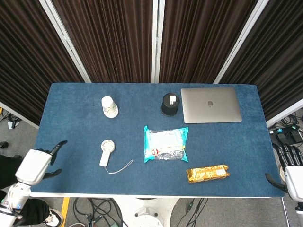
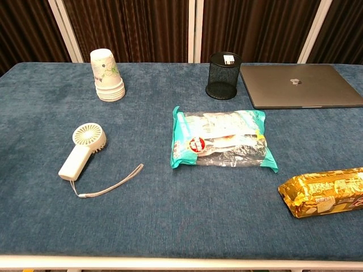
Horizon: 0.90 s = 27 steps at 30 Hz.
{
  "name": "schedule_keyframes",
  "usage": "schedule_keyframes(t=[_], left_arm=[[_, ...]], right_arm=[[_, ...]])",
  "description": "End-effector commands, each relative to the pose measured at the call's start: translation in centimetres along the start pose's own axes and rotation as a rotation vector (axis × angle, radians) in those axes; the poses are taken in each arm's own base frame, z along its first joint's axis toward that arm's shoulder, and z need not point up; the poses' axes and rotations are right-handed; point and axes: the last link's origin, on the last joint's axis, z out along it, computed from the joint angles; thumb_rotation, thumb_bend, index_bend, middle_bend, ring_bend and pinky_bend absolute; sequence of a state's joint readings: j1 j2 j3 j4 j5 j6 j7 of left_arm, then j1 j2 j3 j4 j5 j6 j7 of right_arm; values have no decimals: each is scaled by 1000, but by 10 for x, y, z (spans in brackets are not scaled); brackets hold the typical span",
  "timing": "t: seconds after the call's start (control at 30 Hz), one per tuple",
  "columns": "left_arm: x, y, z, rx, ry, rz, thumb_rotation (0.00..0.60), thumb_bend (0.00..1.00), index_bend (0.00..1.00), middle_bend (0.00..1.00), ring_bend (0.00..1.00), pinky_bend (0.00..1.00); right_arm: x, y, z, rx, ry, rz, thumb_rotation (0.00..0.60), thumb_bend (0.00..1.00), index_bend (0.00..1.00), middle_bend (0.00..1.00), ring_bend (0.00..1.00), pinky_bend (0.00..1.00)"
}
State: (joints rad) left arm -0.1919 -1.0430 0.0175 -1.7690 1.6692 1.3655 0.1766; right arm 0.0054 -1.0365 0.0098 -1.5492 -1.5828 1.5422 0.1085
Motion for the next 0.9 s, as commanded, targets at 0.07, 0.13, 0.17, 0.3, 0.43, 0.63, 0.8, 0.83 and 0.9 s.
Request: schedule_keyframes(t=[0.07,0.13,0.17,0.3,0.43,0.63,0.8,0.83,0.9], left_arm=[[-15,15,-1,-74,-97,-9,600,332,157,835,858,835],[-20,19,0,-95,-120,-20,600,361,163,826,857,835],[-21,21,2,-103,-124,-21,600,376,164,823,857,835],[-28,29,9,-145,-131,-11,600,394,171,821,857,835],[-40,34,19,-160,-156,14,600,400,171,823,857,835],[-54,40,33,-167,-190,35,600,406,172,823,857,835],[-60,46,42,-165,-196,44,600,406,173,822,857,832],[-62,47,44,-165,-192,54,600,406,173,822,857,829],[-66,50,46,-170,-196,71,600,406,173,822,857,826]], right_arm=[[0,-2,0,6,2,0,600,133,0,0,0,0],[0,-3,0,11,4,-1,600,133,0,0,0,0],[0,-4,1,13,6,0,600,133,0,0,0,0],[2,-8,2,20,13,3,600,133,0,0,0,0],[2,-12,4,29,8,4,600,133,0,0,0,0],[4,-19,6,38,10,5,600,134,0,0,0,0],[6,-22,5,38,8,-2,600,135,0,0,0,0],[6,-23,5,37,6,-2,600,135,0,0,0,0],[5,-22,5,35,3,0,600,135,0,0,0,0]])
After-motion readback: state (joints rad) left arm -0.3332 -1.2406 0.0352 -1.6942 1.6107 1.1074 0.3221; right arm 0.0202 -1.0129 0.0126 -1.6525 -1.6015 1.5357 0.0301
